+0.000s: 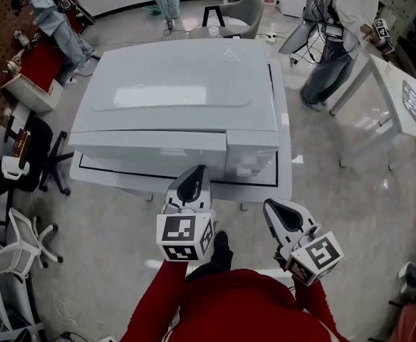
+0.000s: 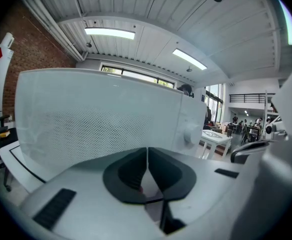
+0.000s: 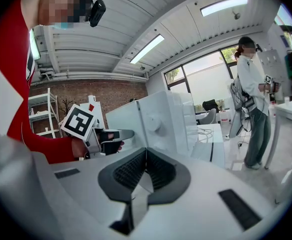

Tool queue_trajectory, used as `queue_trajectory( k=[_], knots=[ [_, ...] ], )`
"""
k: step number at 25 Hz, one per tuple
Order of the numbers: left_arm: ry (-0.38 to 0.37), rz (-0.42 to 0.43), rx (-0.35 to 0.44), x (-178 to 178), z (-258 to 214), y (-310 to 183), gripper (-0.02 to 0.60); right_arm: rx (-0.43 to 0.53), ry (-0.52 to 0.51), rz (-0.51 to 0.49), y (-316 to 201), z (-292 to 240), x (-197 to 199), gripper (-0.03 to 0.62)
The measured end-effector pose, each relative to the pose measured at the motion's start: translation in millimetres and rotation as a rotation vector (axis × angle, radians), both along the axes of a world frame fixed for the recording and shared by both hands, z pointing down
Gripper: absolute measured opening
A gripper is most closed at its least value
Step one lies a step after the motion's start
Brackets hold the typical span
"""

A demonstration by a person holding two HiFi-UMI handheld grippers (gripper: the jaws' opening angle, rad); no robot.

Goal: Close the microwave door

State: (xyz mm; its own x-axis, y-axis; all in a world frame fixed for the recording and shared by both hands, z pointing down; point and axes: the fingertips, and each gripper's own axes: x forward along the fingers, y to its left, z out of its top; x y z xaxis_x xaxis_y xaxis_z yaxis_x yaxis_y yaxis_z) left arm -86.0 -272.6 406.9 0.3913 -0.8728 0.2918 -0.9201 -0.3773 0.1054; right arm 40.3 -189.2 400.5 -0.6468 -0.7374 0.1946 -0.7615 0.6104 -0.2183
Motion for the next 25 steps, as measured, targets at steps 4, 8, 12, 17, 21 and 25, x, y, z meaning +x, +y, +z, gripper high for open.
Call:
queue_trajectory(
  k=[4,8,12,17,21,25],
  knots=[
    [-0.014,0.006,0.006,1.1,-0.1,-2.1,0.020,0.000,0.000,0.001,-3.2,-0.2,1.8,0.015],
    [0.000,0.003,-0.007,2.4,0.4,-9.7,0.012,-0.002,-0.001,-0.004,-4.6,0.6,0.1,0.014],
    [0.001,0.007,-0.003,3.7,0.4,-8.3,0.012,-0.007,0.001,-0.003,-5.2,2.1,1.6,0.014],
    [-0.004,0.011,0.002,5.1,0.4,-8.2,0.011,-0.014,0.000,0.000,-5.7,2.8,1.9,0.014],
    [0.015,0.027,0.004,4.6,1.0,-10.9,0.011,-0.004,0.000,-0.006,-6.1,-0.7,-1.4,0.014],
    [0.117,0.102,0.021,7.3,-6.8,-2.5,0.011,0.014,-0.006,-0.006,-0.2,-6.0,-1.1,0.014]
  ],
)
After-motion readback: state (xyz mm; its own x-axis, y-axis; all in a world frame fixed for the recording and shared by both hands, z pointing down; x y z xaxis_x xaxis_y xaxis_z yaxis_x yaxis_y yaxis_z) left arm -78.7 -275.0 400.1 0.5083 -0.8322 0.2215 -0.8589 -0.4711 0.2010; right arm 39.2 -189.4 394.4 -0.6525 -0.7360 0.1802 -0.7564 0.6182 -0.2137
